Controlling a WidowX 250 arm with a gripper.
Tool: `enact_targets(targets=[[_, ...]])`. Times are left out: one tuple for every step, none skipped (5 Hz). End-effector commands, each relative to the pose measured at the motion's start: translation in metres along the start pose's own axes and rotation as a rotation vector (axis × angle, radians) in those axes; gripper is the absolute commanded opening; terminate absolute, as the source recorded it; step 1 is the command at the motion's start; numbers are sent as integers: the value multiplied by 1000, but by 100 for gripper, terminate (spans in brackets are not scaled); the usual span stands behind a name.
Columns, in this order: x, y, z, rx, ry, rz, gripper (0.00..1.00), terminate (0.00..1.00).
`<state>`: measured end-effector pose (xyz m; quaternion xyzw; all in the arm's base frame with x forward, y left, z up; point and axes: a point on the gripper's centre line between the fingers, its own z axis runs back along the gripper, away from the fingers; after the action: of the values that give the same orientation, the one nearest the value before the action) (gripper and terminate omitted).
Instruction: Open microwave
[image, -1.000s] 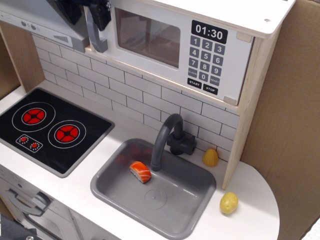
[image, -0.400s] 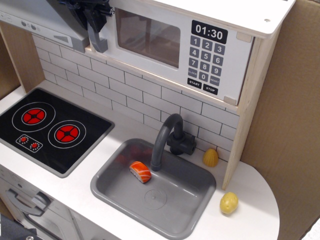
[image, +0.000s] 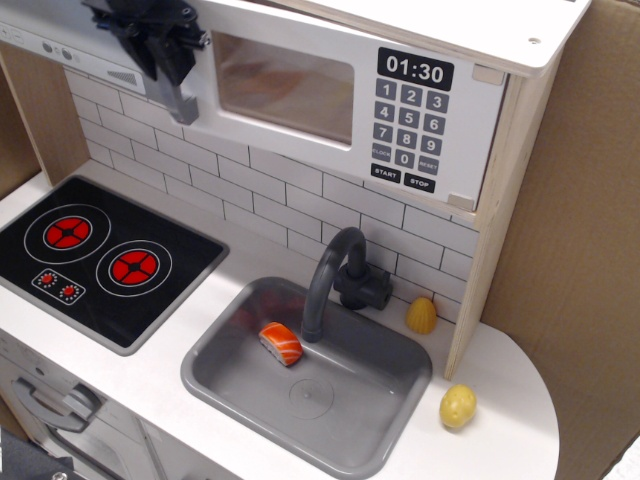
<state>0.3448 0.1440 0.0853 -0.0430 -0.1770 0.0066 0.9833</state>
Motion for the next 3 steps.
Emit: enact_targets(targets=[[-27,-10,51,-22,32,-9,100,0],[-35,-22,93,-147,166,20,100,0],[-17,-28,122,-253,234,93,100,0]])
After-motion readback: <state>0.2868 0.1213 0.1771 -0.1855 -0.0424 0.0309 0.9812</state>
